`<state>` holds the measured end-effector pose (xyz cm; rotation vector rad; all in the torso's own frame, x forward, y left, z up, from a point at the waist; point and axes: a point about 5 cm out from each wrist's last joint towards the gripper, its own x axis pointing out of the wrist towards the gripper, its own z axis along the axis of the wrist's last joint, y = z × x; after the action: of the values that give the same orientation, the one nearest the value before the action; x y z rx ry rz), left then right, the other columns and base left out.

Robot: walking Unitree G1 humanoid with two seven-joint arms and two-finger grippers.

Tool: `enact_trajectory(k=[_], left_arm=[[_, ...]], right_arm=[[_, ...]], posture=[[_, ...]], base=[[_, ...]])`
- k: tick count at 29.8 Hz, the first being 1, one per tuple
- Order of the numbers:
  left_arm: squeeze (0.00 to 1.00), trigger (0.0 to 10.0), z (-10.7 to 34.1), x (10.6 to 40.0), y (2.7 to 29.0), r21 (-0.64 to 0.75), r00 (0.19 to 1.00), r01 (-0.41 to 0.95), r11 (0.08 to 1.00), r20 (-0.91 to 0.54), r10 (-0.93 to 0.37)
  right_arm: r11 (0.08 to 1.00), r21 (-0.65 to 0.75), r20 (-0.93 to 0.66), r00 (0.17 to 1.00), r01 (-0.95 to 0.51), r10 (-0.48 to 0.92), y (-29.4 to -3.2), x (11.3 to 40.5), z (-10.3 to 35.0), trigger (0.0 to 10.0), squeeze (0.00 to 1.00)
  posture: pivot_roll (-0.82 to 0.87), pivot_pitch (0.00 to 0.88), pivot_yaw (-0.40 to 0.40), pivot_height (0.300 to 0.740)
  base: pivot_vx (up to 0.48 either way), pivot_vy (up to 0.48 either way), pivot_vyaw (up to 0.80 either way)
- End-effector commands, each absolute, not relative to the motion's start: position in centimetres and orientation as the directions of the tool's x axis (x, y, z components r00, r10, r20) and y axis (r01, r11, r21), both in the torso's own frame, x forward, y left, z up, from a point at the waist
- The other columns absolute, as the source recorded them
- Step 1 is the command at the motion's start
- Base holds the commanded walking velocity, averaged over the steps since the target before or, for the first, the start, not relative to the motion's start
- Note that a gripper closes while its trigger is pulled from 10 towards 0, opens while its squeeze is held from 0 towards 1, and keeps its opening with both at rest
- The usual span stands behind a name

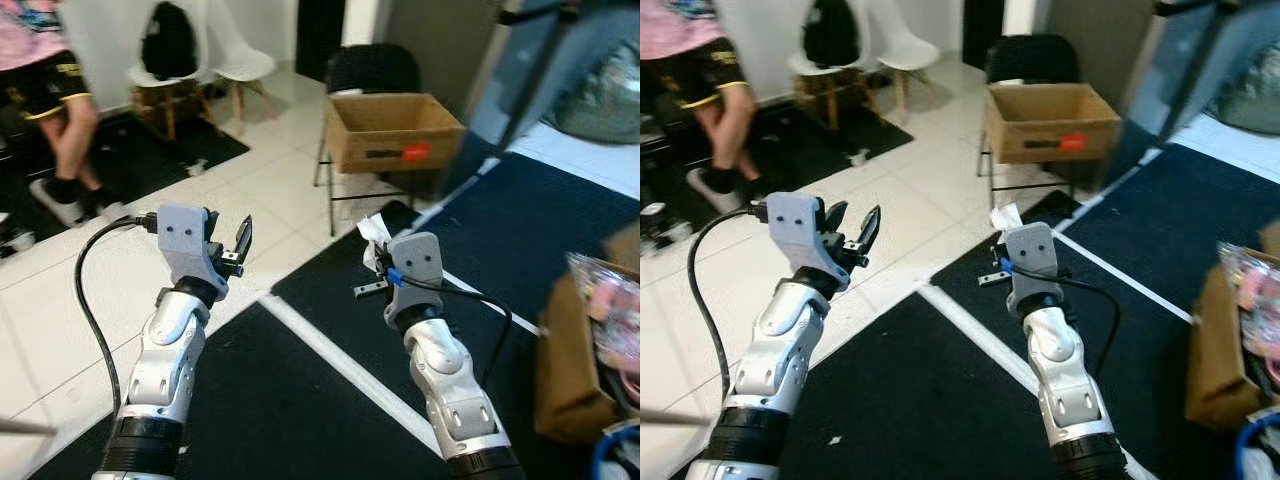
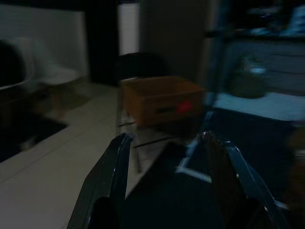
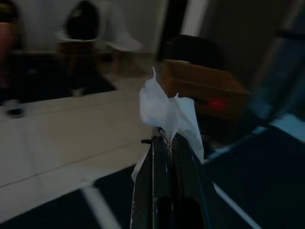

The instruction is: Picking trash to rubbish bin

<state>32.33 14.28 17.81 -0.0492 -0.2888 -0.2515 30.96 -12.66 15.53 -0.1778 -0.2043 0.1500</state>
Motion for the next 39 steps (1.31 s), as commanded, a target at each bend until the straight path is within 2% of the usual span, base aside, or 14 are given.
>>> enact_trajectory(k=[1,10,13,17,21,27,35,39], left_arm=[[0.00,10.0,17.5,32.2,14.5,-0.005,0.932,0.243,0.970,0.279,-0.232],[0.00,10.0,16.2,32.1,15.2,0.017,0.954,0.197,0.980,0.228,-0.196],[0.00,10.0,14.6,32.0,16.0,0.037,0.972,0.156,0.987,0.172,-0.160],[0.00,10.0,11.5,31.4,18.2,0.049,0.999,0.036,0.998,0.034,-0.037],[0.00,10.0,10.9,31.0,18.8,0.031,1.000,0.012,0.999,0.008,-0.012],[0.00,10.0,10.6,31.0,18.5,0.044,1.000,0.008,0.999,-0.009,-0.007],[0.00,10.0,9.4,31.2,18.3,0.061,0.998,0.019,0.998,-0.060,-0.016],[0.00,10.0,9.0,31.1,18.5,0.067,0.997,0.011,0.998,-0.081,-0.006]], right_arm=[[0.974,-0.182,0.167,0.971,-0.138,0.169,-12.6,30.9,15.1,10.0,0.00],[0.967,-0.181,0.104,0.975,-0.177,0.198,-12.3,30.8,13.8,10.0,0.00],[0.964,-0.168,0.052,0.975,-0.204,0.216,-12.2,30.7,12.7,10.0,0.00],[0.956,-0.152,-0.067,0.967,-0.253,0.245,-12.6,30.2,10.0,10.0,0.00],[0.926,-0.183,-0.129,0.942,-0.330,0.310,-12.4,29.4,8.4,10.0,0.00],[0.935,-0.162,-0.175,0.942,-0.316,0.288,-12.7,29.3,7.3,10.0,0.00],[0.918,-0.204,-0.208,0.931,-0.340,0.299,-12.2,29.1,6.2,10.0,0.00],[0.925,-0.203,-0.218,0.936,-0.322,0.278,-12.5,29.1,5.7,10.0,0.00]], posture=[[-0.03,0.054,0.016,0.740],[-0.02,0.053,0.006,0.740],[-0.02,0.053,0.005,0.740],[-0.02,0.056,0.004,0.740],[-0.01,0.059,0.003,0.740],[-0.01,0.059,0.001,0.740],[-0.01,0.058,0.003,0.740],[-0.01,0.058,0.003,0.740]], base=[[0.000,0.000,-0.80],[0.000,0.000,-0.80],[0.000,0.000,-0.80],[0.000,0.000,-0.76],[0.000,0.000,0.00],[0.000,0.000,0.00],[0.000,0.000,0.00],[0.263,0.000,0.00]])
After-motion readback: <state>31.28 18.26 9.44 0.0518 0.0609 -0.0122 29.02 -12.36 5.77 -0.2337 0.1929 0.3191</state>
